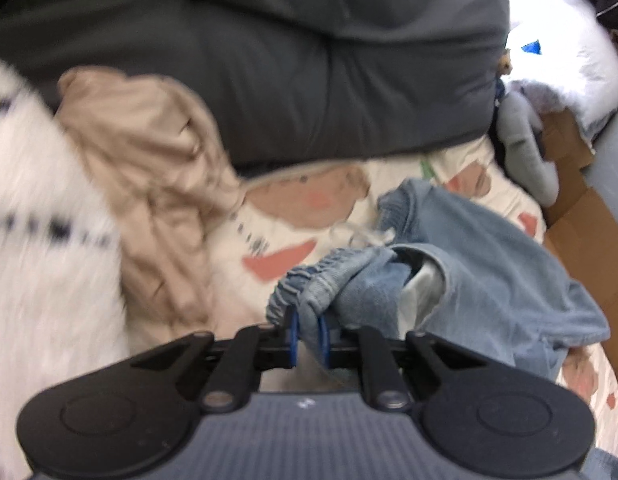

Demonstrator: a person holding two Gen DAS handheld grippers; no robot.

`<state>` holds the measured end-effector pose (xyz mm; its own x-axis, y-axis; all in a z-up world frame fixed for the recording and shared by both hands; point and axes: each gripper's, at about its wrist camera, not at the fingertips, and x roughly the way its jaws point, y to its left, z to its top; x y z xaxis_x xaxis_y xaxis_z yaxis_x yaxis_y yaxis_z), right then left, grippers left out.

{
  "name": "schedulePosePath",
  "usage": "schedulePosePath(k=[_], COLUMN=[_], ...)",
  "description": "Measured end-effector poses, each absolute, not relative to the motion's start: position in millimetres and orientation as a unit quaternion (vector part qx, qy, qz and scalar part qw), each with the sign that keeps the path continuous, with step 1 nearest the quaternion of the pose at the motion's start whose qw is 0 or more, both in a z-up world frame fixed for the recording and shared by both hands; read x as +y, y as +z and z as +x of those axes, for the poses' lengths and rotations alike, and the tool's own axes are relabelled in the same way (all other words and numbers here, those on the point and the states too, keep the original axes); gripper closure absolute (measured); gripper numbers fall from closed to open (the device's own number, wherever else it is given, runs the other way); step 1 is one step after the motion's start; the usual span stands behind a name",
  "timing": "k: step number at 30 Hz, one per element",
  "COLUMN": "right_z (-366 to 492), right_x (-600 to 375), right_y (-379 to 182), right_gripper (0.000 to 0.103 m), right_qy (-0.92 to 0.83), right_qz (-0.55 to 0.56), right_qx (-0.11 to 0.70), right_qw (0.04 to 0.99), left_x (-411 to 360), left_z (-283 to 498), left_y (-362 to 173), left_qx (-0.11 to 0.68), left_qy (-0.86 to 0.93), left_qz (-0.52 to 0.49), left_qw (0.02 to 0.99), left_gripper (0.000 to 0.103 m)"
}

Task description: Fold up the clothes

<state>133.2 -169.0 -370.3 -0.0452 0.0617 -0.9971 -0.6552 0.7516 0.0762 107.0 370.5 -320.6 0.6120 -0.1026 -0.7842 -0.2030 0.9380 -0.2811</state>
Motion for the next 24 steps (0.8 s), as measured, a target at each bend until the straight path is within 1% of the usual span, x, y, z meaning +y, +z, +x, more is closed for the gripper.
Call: schedulePosePath(k=[7, 10, 13, 14, 17, 18, 19, 20, 21, 22, 24], right_z=[114.0, 105.8, 101.4, 101.8, 105.0, 105.9, 106.7, 107.6, 108.5, 109.6, 112.0], right_x=[-180.6, -190.3, -198.9, -199.7, -199.3, -199.1, -198.8, -198.6, -198.3, -198.2, -199.0], right_y=[-377.1, -383.0, -390.0, -391.6, -393.0, -391.8, -390.5, -389.3, -387.4, -382.7, -374.4], right_gripper=[0.099, 0.099, 0.099, 0.099, 0.098, 0.096, 0.094, 0.089, 0.082, 0.076, 0.073], right_qy=[0.267, 0.256, 0.247, 0.244, 0.234, 0.230, 0.226, 0.221, 0.218, 0.217, 0.213], right_qz=[-0.229, -0.231, -0.226, -0.223, -0.215, -0.211, -0.207, -0.204, -0.200, -0.194, -0.180], right_qx=[0.692, 0.707, 0.715, 0.716, 0.721, 0.722, 0.723, 0.725, 0.725, 0.723, 0.719], right_qw=[0.630, 0.618, 0.614, 0.615, 0.616, 0.617, 0.619, 0.620, 0.622, 0.627, 0.636], left_x=[365.5, 362.7, 370.1, 368.3, 366.0, 365.6, 364.9, 363.6, 362.1, 360.6, 357.7], left_z=[87.0, 78.3, 77.9, 80.6, 94.8, 100.2, 105.2, 109.2, 114.1, 119.0, 128.5], left_y=[-340.3, -329.3, -317.6, -314.3, -313.4, -314.0, -314.8, -316.2, -318.0, -319.8, -323.5], left_qx=[0.492, 0.486, 0.475, 0.471, 0.466, 0.465, 0.463, 0.461, 0.458, 0.456, 0.452], left_qy=[0.026, 0.049, 0.040, 0.040, 0.033, 0.033, 0.034, 0.034, 0.035, 0.035, 0.035], left_qz=[-0.154, -0.104, -0.123, -0.111, -0.113, -0.119, -0.124, -0.125, -0.126, -0.127, -0.128], left_qw=[0.856, 0.866, 0.870, 0.875, 0.877, 0.877, 0.877, 0.878, 0.879, 0.880, 0.882], left_gripper=[0.091, 0.093, 0.091, 0.091, 0.087, 0.086, 0.082, 0.075, 0.072, 0.070, 0.070])
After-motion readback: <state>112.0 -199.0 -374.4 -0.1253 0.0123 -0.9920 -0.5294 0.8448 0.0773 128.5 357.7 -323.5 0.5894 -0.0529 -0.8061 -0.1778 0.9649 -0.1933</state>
